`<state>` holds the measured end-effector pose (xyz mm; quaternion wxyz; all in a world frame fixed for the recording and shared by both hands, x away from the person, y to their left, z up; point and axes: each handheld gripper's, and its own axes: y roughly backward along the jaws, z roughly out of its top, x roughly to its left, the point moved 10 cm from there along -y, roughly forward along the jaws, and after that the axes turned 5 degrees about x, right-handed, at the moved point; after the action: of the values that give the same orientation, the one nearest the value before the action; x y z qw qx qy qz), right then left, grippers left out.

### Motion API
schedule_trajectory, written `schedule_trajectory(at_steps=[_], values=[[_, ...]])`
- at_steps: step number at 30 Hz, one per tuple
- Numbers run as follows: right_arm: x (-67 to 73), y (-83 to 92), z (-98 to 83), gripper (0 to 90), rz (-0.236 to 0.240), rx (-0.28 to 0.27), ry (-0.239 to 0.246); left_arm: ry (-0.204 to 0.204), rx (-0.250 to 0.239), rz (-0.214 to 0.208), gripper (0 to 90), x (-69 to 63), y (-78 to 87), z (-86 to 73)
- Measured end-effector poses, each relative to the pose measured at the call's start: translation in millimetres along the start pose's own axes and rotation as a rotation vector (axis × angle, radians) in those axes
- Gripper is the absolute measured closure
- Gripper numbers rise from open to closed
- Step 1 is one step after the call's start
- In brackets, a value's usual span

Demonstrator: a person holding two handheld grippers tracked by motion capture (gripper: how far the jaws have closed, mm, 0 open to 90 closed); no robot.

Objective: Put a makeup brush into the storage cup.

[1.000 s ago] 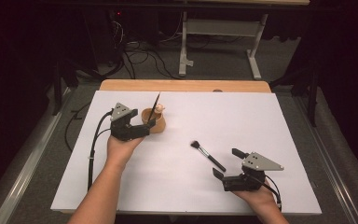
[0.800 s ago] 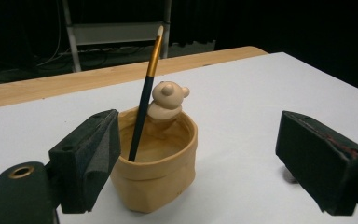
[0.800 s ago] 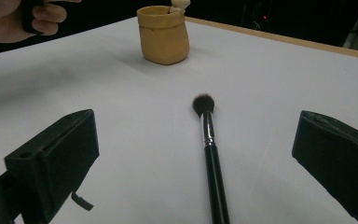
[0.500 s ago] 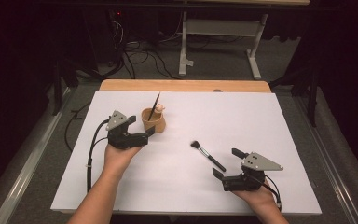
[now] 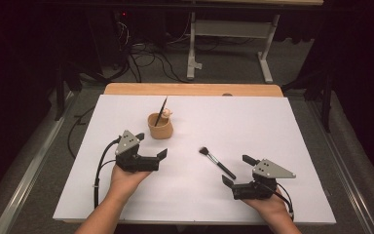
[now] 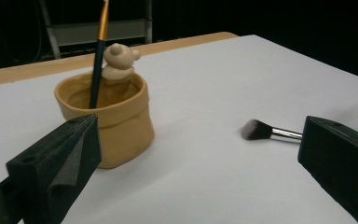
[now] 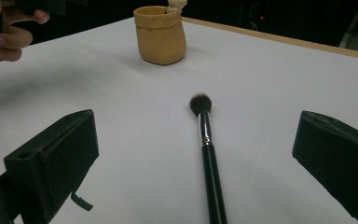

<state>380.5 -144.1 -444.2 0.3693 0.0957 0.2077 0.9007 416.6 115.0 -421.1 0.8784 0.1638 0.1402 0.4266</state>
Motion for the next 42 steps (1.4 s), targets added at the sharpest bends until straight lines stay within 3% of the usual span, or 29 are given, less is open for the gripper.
schedule_trajectory(at_steps=[8, 11, 14, 17, 26, 33, 36, 42], values=[[-3.0, 2.8, 1.4, 1.0, -0.016, -0.014, -0.002, -0.007, -0.007, -0.048, 0.2, -17.3, 9.0, -15.5], [-4.4, 5.5, 2.6, 1.0, -0.023, -0.022, -0.005, 0.010, -0.013, -0.070, 0.2, -21.8, 14.0, -23.0], [-6.8, 8.9, 4.6, 1.0, -0.030, -0.035, -0.014, -0.021, -0.018, -0.069, 0.4, -26.1, 18.8, -31.5], [-11.6, 12.9, 8.2, 1.0, -0.038, -0.054, -0.028, -0.022, -0.007, -0.098, 0.7, -32.2, 21.0, -38.8], [-31.2, 24.4, 9.2, 1.0, -0.094, -0.078, -0.053, -0.036, -0.030, -0.132, 1.0, -40.5, 29.7, -32.9], [-40.5, 21.8, 2.8, 1.2, -0.142, -0.021, -0.047, -0.033, -0.022, -0.122, 0.7, -31.7, 31.4, -35.1], [-43.4, 18.1, -2.6, 1.5, -0.150, 0.010, -0.067, -0.037, -0.013, -0.132, 0.7, -30.1, 31.1, -36.2], [-46.5, 14.2, -12.3, 1.5, -0.172, 0.052, -0.058, -0.046, -0.023, -0.147, 0.7, -30.9, 32.9, -33.2]])
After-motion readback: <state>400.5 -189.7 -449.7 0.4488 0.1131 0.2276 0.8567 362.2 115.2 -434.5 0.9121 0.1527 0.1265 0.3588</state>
